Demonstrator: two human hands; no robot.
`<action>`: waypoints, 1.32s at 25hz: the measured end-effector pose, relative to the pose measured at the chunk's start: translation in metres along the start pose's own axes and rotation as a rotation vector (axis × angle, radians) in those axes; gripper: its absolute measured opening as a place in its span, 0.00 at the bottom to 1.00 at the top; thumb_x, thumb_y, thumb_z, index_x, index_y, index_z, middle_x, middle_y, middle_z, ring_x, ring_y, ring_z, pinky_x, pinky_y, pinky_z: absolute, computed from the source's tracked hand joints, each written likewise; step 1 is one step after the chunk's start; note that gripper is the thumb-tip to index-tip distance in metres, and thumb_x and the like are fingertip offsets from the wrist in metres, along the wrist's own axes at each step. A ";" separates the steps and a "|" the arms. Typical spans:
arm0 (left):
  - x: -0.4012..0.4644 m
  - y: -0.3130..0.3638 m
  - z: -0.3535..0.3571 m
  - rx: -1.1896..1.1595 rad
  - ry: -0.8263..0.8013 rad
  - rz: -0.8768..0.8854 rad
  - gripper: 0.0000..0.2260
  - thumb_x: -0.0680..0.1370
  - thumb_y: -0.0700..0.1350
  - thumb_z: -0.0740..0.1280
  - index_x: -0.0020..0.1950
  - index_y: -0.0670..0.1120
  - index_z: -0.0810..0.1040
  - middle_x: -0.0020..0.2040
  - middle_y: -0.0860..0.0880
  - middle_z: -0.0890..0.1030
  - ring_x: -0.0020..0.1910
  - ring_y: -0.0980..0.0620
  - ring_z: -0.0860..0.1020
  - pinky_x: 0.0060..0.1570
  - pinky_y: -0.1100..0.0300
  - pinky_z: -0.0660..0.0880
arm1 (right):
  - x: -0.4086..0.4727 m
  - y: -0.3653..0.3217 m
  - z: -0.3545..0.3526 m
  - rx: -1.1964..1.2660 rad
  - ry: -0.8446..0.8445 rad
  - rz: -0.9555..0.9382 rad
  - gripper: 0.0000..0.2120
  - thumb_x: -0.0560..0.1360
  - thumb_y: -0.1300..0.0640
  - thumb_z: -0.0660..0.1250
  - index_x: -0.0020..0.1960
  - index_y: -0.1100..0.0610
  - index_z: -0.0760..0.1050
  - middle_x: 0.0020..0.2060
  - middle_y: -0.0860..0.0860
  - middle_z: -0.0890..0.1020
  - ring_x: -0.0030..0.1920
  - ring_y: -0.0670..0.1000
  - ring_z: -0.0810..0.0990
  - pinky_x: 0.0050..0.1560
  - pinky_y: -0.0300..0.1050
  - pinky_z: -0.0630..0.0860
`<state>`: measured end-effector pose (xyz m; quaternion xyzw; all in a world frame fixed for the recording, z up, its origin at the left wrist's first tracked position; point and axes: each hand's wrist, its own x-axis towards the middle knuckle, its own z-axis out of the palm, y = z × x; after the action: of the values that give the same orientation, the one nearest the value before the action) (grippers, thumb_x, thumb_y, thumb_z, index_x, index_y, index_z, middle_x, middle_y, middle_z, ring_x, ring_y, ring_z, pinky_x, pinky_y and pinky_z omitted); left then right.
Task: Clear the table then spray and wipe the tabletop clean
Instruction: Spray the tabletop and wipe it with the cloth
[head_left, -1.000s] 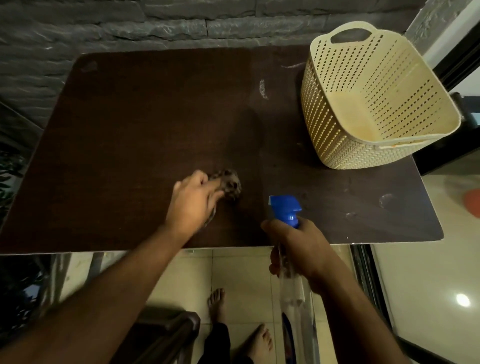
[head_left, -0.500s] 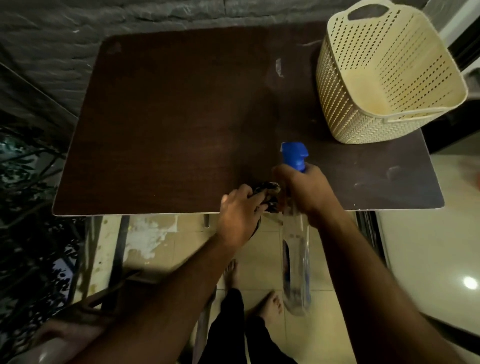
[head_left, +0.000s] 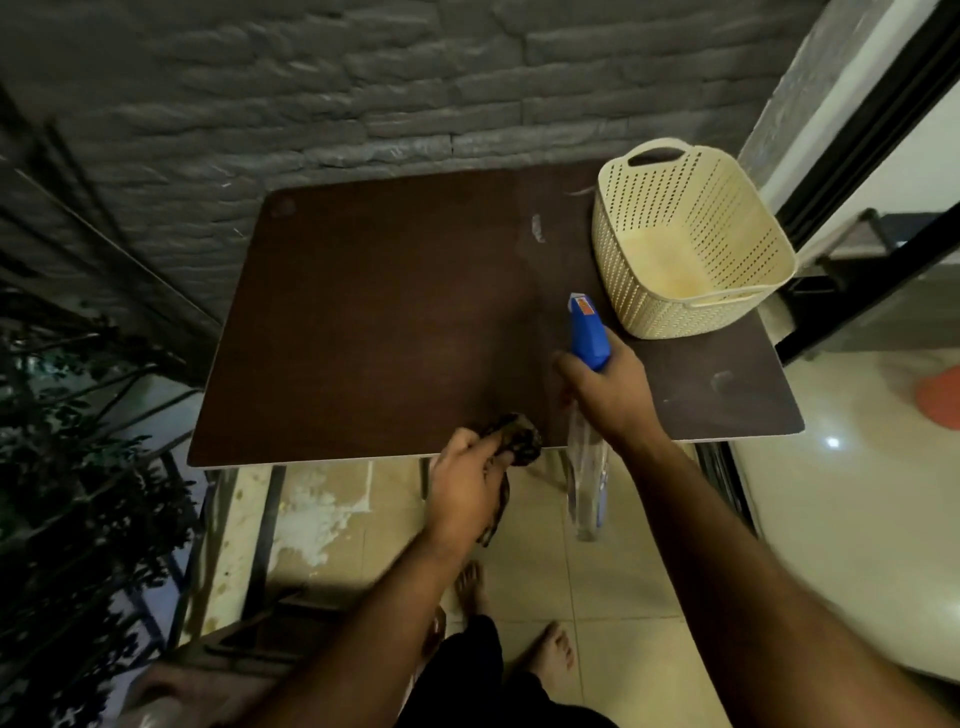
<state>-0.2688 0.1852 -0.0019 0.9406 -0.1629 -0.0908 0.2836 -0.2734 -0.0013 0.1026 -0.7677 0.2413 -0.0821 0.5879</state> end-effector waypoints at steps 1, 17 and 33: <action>0.006 0.011 -0.009 -0.013 0.034 -0.014 0.13 0.78 0.52 0.64 0.62 0.55 0.77 0.45 0.53 0.70 0.44 0.50 0.75 0.47 0.57 0.71 | -0.004 -0.006 -0.008 -0.001 0.019 -0.030 0.07 0.70 0.50 0.68 0.42 0.45 0.70 0.39 0.58 0.80 0.39 0.62 0.81 0.42 0.61 0.81; 0.122 0.099 0.031 -0.352 -0.122 -0.356 0.20 0.78 0.52 0.65 0.69 0.47 0.71 0.62 0.45 0.76 0.58 0.47 0.76 0.50 0.57 0.73 | 0.045 0.001 -0.105 -0.099 0.094 -0.050 0.26 0.74 0.46 0.68 0.69 0.51 0.68 0.55 0.44 0.78 0.53 0.42 0.79 0.53 0.38 0.74; 0.129 0.162 0.113 -0.036 -0.081 -0.583 0.22 0.79 0.54 0.62 0.71 0.48 0.66 0.65 0.44 0.72 0.63 0.45 0.73 0.58 0.49 0.72 | 0.092 0.025 -0.157 -0.080 -0.150 0.005 0.34 0.67 0.34 0.66 0.69 0.45 0.67 0.46 0.41 0.80 0.47 0.41 0.81 0.46 0.35 0.75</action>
<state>-0.2197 -0.0455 -0.0131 0.9383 0.1044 -0.2087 0.2554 -0.2646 -0.1850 0.1110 -0.7941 0.2016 -0.0134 0.5732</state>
